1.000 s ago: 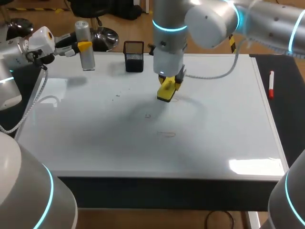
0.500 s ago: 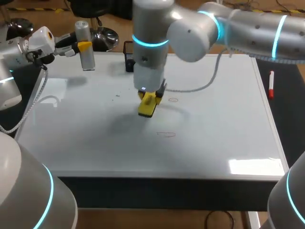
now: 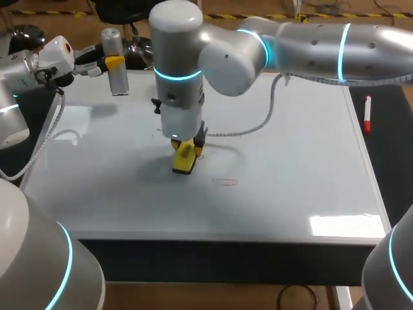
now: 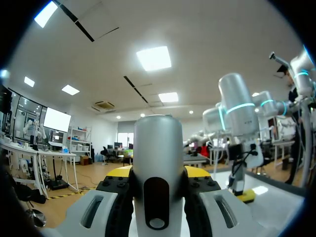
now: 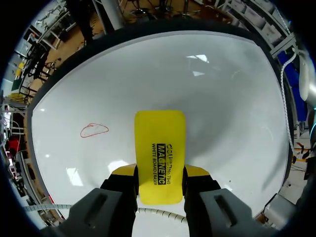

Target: Pick up the inspection probe, press it on each red-marked spot on the whiteboard one by one, put down the probe, pick up the eraser, and wipe off all the red marks.

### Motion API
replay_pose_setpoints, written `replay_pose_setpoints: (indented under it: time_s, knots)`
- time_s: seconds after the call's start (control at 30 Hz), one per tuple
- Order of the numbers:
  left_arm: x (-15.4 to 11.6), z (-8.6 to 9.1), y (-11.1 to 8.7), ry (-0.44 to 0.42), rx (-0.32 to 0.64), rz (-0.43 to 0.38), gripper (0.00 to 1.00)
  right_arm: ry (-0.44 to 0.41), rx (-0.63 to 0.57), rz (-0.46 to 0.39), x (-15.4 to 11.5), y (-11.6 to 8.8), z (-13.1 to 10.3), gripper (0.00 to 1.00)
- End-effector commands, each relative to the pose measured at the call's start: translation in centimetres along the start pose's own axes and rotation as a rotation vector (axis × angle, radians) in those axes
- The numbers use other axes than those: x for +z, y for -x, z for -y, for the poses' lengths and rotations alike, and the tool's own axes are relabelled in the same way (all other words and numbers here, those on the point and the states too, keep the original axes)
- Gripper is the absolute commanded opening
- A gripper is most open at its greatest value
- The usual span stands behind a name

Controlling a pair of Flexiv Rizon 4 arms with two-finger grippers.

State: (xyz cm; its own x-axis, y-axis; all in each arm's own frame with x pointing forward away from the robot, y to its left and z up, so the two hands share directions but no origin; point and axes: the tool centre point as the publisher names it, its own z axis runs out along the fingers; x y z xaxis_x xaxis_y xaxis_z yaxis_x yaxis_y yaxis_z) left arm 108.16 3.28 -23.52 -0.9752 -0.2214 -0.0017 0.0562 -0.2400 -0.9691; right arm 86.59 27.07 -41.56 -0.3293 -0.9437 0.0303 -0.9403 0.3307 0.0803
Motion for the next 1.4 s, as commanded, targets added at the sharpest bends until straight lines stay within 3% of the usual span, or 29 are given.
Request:
replay_pose_setpoints:
  time_s: [0.03, 0.7, 1.17, 1.3, 1.4]
  knots:
    - [0.0, 0.1, -0.1, 0.000, 0.001, 0.001, 0.00, -0.002, 0.002, -0.013, 0.4, 0.3, -0.3, 0.00]
    - [0.0, 0.1, -0.1, 0.000, 0.001, 0.001, 0.00, 0.017, 0.058, -0.021, 3.1, -2.0, 0.4, 0.00]
    - [0.0, 0.1, -0.1, 0.000, 0.001, 0.001, 0.00, 0.042, 0.126, -0.039, 4.3, -4.7, 1.1, 0.00]
    - [0.0, 0.1, -0.1, 0.000, 0.001, 0.001, 0.00, 0.023, 0.131, -0.025, 3.2, -4.9, 1.5, 0.00]
    - [0.0, 0.1, -0.1, 0.000, 0.001, 0.001, 0.00, -0.006, 0.129, 0.024, 0.0, -4.7, 2.5, 0.00]
